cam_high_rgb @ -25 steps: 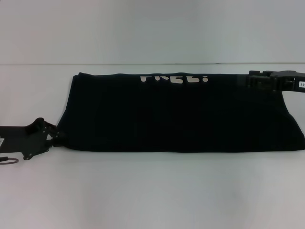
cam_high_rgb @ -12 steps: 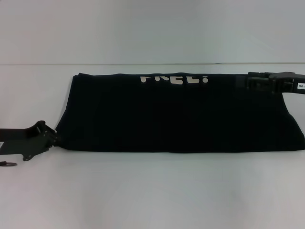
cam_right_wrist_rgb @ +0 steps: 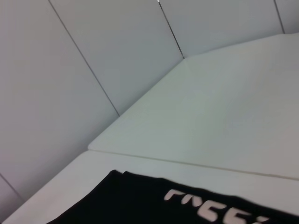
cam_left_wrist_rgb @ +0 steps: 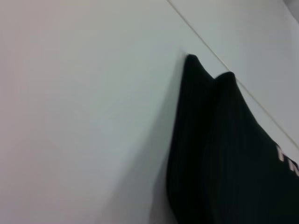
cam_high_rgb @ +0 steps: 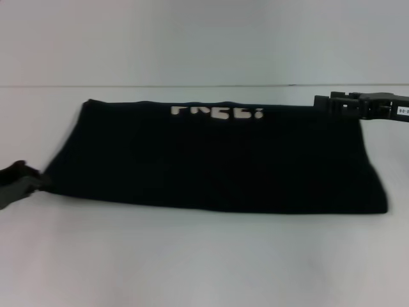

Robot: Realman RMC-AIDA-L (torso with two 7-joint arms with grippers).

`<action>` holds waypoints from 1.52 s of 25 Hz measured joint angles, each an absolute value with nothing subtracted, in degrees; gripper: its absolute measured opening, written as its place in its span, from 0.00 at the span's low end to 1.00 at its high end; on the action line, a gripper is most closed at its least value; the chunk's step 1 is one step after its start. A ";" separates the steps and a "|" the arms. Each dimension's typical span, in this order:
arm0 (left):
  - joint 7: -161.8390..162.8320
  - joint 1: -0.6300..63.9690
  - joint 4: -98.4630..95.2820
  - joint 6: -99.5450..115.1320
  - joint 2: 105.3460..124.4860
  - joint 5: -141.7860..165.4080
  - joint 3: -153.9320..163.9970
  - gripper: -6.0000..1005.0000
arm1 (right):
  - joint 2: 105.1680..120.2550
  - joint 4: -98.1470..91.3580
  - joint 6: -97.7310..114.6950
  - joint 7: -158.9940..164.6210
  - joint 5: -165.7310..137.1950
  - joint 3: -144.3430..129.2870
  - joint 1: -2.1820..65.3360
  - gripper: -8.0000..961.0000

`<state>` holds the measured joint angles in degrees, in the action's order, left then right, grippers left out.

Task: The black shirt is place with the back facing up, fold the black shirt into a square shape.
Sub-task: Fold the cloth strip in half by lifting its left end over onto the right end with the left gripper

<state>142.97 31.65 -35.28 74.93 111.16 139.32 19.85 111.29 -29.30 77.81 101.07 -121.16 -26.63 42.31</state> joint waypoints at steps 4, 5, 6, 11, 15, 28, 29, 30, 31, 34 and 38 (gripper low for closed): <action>142.42 28.13 -39.42 74.83 110.67 139.56 19.02 0.06 | 111.28 -29.07 77.57 101.35 -120.66 -26.58 42.65 0.71; 142.27 27.43 -40.45 74.89 110.50 139.58 18.51 0.06 | 111.28 -29.04 77.45 101.52 -120.61 -26.57 42.74 0.71; 142.14 26.72 -41.27 74.93 110.35 139.61 18.02 0.06 | 111.28 -29.04 77.14 101.82 -120.55 -26.56 42.79 0.71; 140.92 24.24 -44.96 77.08 108.56 139.75 12.96 0.07 | 111.62 -28.96 75.69 102.65 -119.95 -26.54 42.89 0.70; 140.12 25.05 -46.30 82.94 107.54 138.51 10.25 0.08 | 111.93 -29.06 75.26 102.54 -119.79 -26.54 42.46 0.71; 137.80 52.44 -30.35 91.79 113.30 128.44 22.84 0.10 | 110.01 -29.87 75.18 101.42 -116.78 -24.79 37.37 0.71; 137.51 54.57 -29.88 90.40 115.00 128.40 24.27 0.10 | 109.68 -30.08 75.57 101.40 -116.67 -24.54 36.75 0.71; 137.34 55.96 -29.72 89.11 116.65 128.42 25.60 0.10 | 109.47 -30.26 75.98 101.37 -116.51 -24.47 36.28 0.71; 137.19 57.11 -29.71 87.28 118.47 128.32 26.95 0.10 | 109.24 -30.40 76.39 101.36 -116.39 -24.41 35.81 0.71; 135.89 58.16 -28.86 82.36 123.15 127.90 30.02 0.10 | 108.52 -30.93 77.80 101.35 -116.11 -23.83 34.58 0.71; 128.49 57.53 -15.95 71.04 124.20 121.45 30.53 0.11 | 108.20 -31.23 78.64 101.33 -116.09 -23.30 33.79 0.71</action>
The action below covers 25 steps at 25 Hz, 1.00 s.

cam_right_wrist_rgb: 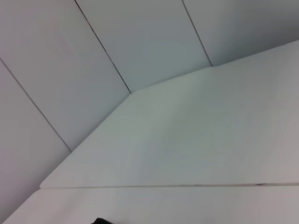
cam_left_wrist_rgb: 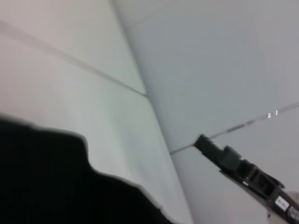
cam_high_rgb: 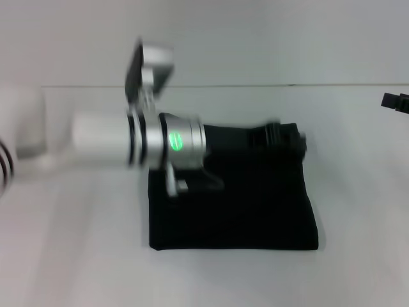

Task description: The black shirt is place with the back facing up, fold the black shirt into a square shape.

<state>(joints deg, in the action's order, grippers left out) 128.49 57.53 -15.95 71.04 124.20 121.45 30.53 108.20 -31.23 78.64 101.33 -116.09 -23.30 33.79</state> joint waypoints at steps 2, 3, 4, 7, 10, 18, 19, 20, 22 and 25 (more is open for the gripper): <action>122.36 55.82 -10.74 68.62 124.28 117.51 29.70 0.11 | 108.17 -31.29 78.73 101.29 -116.15 -23.34 33.56 0.71; 118.26 54.48 -8.98 68.67 124.47 114.99 29.22 0.12 | 108.17 -31.30 78.62 101.27 -116.24 -23.43 33.52 0.71; 114.67 53.49 -7.28 69.92 124.57 112.87 28.97 0.12 | 108.18 -31.30 78.59 101.26 -116.32 -23.54 33.52 0.71; 110.13 52.44 -4.70 73.36 124.61 110.52 28.86 0.12 | 108.21 -31.30 78.71 101.32 -116.44 -23.63 33.42 0.70; 109.57 52.01 -4.71 79.14 124.44 110.53 29.08 0.17 | 108.20 -31.25 78.52 102.06 -116.58 -23.99 33.43 0.71; 113.45 46.54 -19.24 82.88 123.32 110.10 29.02 0.51 | 107.80 -31.27 78.37 109.77 -123.60 -25.72 35.19 0.71; 114.48 45.75 -20.44 80.20 122.75 109.97 28.90 0.55 | 107.80 -31.27 78.33 110.86 -124.71 -25.91 35.61 0.71; 115.28 45.47 -20.81 77.73 122.15 109.92 28.89 0.59 | 107.83 -31.27 78.30 111.74 -125.59 -26.05 35.95 0.71; 116.59 45.06 -21.07 72.69 120.85 109.85 28.89 0.67 | 107.98 -31.27 78.25 112.54 -126.40 -26.09 36.38 0.71; 118.96 45.00 -21.18 65.96 119.65 110.43 29.72 0.80 | 108.28 -31.26 78.22 112.65 -126.46 -26.10 36.76 0.71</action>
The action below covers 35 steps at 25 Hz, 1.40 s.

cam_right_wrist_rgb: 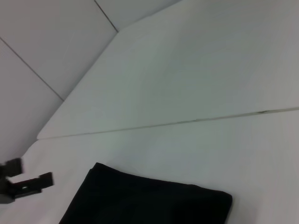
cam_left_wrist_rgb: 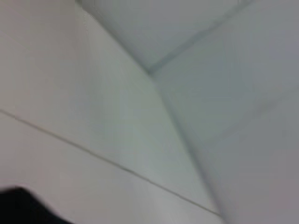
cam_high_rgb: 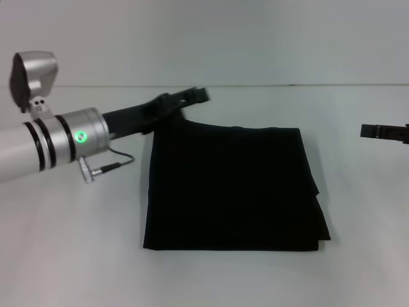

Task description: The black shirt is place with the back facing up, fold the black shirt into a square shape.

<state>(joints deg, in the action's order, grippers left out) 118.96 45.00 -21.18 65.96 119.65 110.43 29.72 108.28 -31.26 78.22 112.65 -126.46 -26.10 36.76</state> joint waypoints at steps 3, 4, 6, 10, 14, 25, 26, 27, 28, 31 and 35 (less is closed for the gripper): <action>121.10 45.13 -21.72 59.29 118.96 111.21 32.37 0.86 | 108.38 -31.23 78.22 112.67 -126.42 -26.10 37.12 0.71; 121.47 45.20 -21.78 57.16 118.67 111.23 33.43 0.88 | 108.40 -31.16 78.22 112.67 -126.42 -26.10 37.25 0.71; 121.92 45.48 -21.78 53.84 118.24 111.25 35.46 0.92 | 108.45 -31.03 78.11 112.68 -126.43 -26.10 37.47 0.71; 121.85 46.27 -21.84 48.93 118.12 111.27 38.83 0.96 | 108.45 -30.89 77.03 112.70 -126.46 -26.33 37.61 0.70; 121.70 47.15 -21.63 44.06 118.58 111.27 43.09 0.96 | 108.46 -30.75 75.85 112.72 -126.51 -26.72 37.82 0.71; 121.48 48.40 -21.37 34.13 120.36 111.27 51.87 0.96 | 108.97 -30.42 74.12 112.76 -126.56 -27.28 37.89 0.71; 121.47 48.59 -21.24 33.46 120.55 111.27 52.54 0.96 | 109.01 -30.40 74.01 112.76 -126.56 -27.36 37.89 0.71; 121.46 48.73 -21.12 32.92 120.70 111.27 53.08 0.96 | 109.03 -30.39 73.92 112.76 -126.56 -27.42 37.89 0.70; 121.46 48.88 -21.01 32.43 120.84 111.27 53.58 0.96 | 109.06 -30.38 73.92 112.76 -126.56 -27.42 37.88 0.70; 121.43 49.32 -20.71 31.58 121.16 111.27 54.59 0.96 | 109.15 -30.39 73.92 112.76 -126.56 -27.42 37.88 0.70; 121.25 49.58 -20.49 31.38 121.49 111.27 55.23 0.96 | 109.33 -30.38 73.86 112.76 -126.55 -27.43 37.91 0.71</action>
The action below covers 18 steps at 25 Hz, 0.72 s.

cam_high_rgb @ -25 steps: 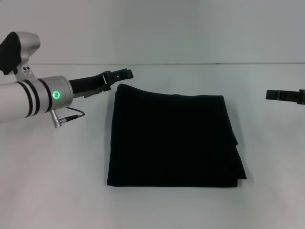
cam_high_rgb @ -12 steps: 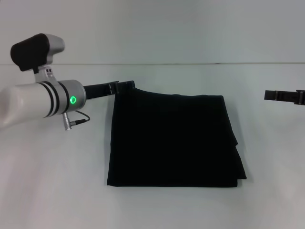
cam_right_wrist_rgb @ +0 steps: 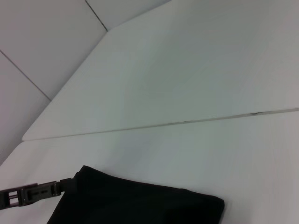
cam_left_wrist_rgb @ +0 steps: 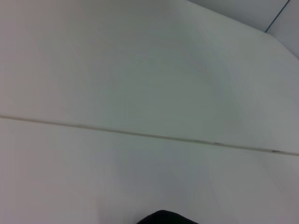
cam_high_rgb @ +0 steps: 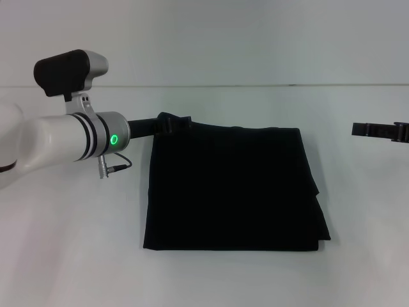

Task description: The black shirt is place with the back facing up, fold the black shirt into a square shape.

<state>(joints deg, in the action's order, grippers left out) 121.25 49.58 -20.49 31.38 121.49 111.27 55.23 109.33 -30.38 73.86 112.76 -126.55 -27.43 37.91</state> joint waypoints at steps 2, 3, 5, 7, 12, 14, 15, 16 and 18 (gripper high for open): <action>121.22 49.59 -20.48 31.28 121.54 111.27 55.41 0.94 | 109.33 -30.39 73.82 112.76 -126.51 -27.42 37.92 0.71; 121.21 49.59 -20.48 31.27 121.55 111.27 55.43 0.94 | 109.33 -30.40 73.81 112.76 -126.45 -27.42 37.93 0.71; 121.21 49.59 -20.48 31.14 121.58 111.27 55.44 0.92 | 109.32 -30.45 73.81 112.76 -126.42 -27.43 37.94 0.71; 121.08 49.57 -20.44 30.85 121.62 111.27 55.46 0.91 | 109.32 -30.47 73.81 112.76 -126.41 -27.42 37.95 0.71; 119.28 49.23 -20.43 30.50 121.71 111.27 55.46 0.77 | 109.35 -30.43 73.81 112.76 -126.39 -27.42 38.08 0.71; 118.93 49.23 -20.39 30.47 121.80 111.27 55.46 0.70 | 109.40 -30.41 73.82 112.76 -126.39 -27.42 38.23 0.71; 118.84 49.24 -20.35 30.42 121.92 111.27 55.46 0.65 | 109.42 -30.41 73.82 112.76 -126.39 -27.42 38.29 0.70; 118.84 49.24 -20.35 30.38 121.99 111.27 55.46 0.60 | 109.45 -30.41 73.83 112.76 -126.39 -27.42 38.34 0.70; 118.82 49.24 -20.35 30.24 122.16 111.26 55.46 0.50 | 109.53 -30.41 73.83 112.74 -126.40 -27.42 38.38 0.71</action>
